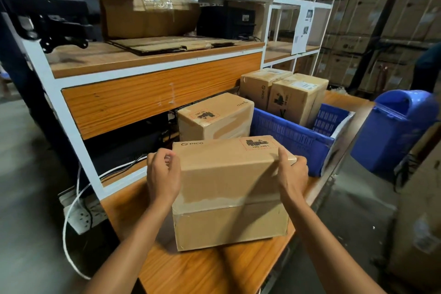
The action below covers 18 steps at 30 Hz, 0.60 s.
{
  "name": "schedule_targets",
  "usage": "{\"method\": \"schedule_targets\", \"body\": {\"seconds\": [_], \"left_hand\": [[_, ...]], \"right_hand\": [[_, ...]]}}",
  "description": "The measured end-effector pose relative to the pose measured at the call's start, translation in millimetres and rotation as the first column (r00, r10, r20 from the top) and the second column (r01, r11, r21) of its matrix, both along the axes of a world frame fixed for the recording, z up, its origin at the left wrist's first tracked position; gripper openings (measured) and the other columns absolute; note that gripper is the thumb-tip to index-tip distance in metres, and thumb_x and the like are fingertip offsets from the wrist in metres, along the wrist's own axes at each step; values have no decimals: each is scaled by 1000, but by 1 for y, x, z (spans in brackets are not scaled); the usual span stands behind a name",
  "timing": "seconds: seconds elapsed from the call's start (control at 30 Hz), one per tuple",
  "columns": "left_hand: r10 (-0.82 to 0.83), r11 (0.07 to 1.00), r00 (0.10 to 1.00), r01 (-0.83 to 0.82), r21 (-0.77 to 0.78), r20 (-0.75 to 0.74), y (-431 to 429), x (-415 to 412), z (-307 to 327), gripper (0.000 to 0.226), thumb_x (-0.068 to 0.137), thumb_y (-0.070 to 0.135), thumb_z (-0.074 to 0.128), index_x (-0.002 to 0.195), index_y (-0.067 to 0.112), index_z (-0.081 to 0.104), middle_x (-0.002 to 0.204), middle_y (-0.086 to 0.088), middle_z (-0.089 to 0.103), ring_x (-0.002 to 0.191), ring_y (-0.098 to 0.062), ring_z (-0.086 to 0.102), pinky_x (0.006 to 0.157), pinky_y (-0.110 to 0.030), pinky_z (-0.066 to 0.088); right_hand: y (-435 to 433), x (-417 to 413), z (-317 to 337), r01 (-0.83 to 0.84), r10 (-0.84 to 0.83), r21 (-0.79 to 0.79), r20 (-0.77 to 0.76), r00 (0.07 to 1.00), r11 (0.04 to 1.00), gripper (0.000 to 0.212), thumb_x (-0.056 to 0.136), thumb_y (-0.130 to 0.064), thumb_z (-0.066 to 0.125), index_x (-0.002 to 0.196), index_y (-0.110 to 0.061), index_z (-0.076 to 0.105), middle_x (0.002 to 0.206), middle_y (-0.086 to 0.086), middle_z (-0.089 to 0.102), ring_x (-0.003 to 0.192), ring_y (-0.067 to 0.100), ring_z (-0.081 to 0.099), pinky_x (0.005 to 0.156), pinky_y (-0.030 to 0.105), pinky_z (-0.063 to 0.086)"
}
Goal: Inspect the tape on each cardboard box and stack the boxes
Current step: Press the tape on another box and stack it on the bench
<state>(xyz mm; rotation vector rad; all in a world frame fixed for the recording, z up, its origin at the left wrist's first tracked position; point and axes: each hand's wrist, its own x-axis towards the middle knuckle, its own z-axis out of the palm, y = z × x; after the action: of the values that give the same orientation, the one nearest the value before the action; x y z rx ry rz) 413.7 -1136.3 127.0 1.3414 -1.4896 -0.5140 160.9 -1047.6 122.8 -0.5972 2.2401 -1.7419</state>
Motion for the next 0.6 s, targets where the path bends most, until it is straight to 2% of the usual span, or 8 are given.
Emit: {"method": "schedule_targets", "body": {"seconds": [0.13,0.2,0.3,0.43,0.5,0.6], "left_hand": [[-37,999,974,35,10,222,7,7,5,6,97,22,52,94,21,57,99,-1,47,79,-18,51,63,-31,40],[-73,997,946,82,-14,317,6,12,9,6,97,21,52,93,20,57,96,-1,46,72,-13,48,57,-27,34],[-124,980,926,171,-103,356,5,21,5,13,99,18,50,98,11,61,96,-4,46,73,-10,46,59,-15,31],[-163,973,916,211,-93,366,4,32,-3,17,100,13,53,109,5,65,104,-4,48,81,-7,46,64,-9,32],[-159,976,908,204,-79,387,6,33,0,18,98,13,56,111,4,66,110,-6,49,89,-9,49,67,-9,34],[-131,964,875,221,-145,465,10,27,8,15,92,8,64,106,3,70,122,-11,53,112,-22,52,83,-19,38]], "right_hand": [[4,0,-4,-6,6,2,-3,1000,1000,41,92,-49,61,118,-17,53,115,7,59,98,23,58,80,40,50],[6,-3,-3,-15,15,-13,-11,1000,1000,35,90,-44,63,114,-20,54,113,6,60,98,22,59,81,41,52],[12,-2,-4,-41,41,-35,-1,999,999,29,86,-34,66,108,-21,55,112,5,61,97,19,59,79,40,53],[17,5,-10,-86,86,-37,11,996,996,29,86,-27,69,110,-18,56,113,5,62,95,17,59,68,31,47],[18,9,-6,-70,71,25,-84,994,997,36,88,-26,68,120,-15,55,120,5,59,99,17,57,72,31,45],[15,20,9,-13,53,96,-427,903,995,43,88,-29,69,127,-19,55,124,0,52,108,17,55,89,35,49]]}}
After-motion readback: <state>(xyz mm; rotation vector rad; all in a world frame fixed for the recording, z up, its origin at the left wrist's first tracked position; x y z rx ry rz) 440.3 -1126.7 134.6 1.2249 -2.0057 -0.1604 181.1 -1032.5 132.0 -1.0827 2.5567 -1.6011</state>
